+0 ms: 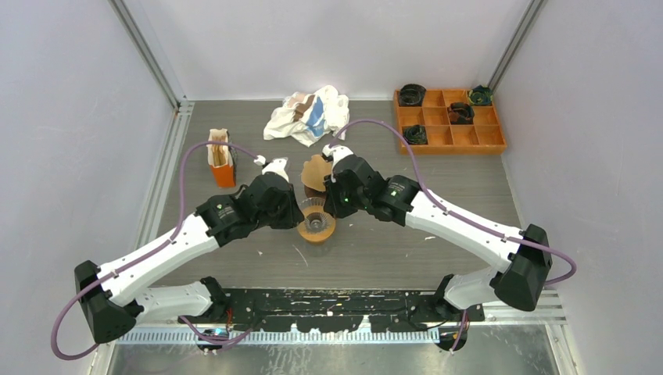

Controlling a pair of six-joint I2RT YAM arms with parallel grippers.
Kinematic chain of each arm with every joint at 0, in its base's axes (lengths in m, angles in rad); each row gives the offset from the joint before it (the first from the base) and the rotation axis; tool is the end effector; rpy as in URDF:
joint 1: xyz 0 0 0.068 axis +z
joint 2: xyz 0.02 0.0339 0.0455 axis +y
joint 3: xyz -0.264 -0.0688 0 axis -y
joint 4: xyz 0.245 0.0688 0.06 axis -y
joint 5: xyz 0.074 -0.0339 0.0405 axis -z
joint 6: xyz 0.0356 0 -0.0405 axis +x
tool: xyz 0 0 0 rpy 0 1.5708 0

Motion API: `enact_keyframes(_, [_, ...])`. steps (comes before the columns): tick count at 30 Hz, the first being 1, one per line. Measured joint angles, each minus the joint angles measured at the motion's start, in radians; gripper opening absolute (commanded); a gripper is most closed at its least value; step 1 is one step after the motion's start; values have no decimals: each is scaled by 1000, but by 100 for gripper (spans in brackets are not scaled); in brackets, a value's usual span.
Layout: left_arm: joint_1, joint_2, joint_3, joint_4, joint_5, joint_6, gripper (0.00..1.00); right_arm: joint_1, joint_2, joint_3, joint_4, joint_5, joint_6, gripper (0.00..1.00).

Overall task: Place the coffee filter in the dripper
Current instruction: Place the coffee dripper in the dripper holder.

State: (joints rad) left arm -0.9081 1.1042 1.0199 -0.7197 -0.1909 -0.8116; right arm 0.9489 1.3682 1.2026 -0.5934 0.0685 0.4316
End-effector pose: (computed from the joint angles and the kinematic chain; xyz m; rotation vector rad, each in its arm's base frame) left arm 0.1444 -0.1740 0.3100 0.0236 2.4402 -0.5930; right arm 0.1755 0.2407 0.3155 -0.5817 2.3372 0.5954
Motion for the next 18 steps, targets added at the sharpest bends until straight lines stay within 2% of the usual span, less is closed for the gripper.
enact_keyframes(5, [0, -2, 17, -17, -5, 5, 16, 4, 6, 24, -27, 10, 0, 3])
enact_keyframes(11, [-5, 6, 24, -44, -8, 14, 25, 13, 11, 37, -39, 13, 8, 11])
enact_keyframes(18, [-6, 5, 29, -66, -24, 17, 33, 16, 11, 44, -51, 19, 13, 13])
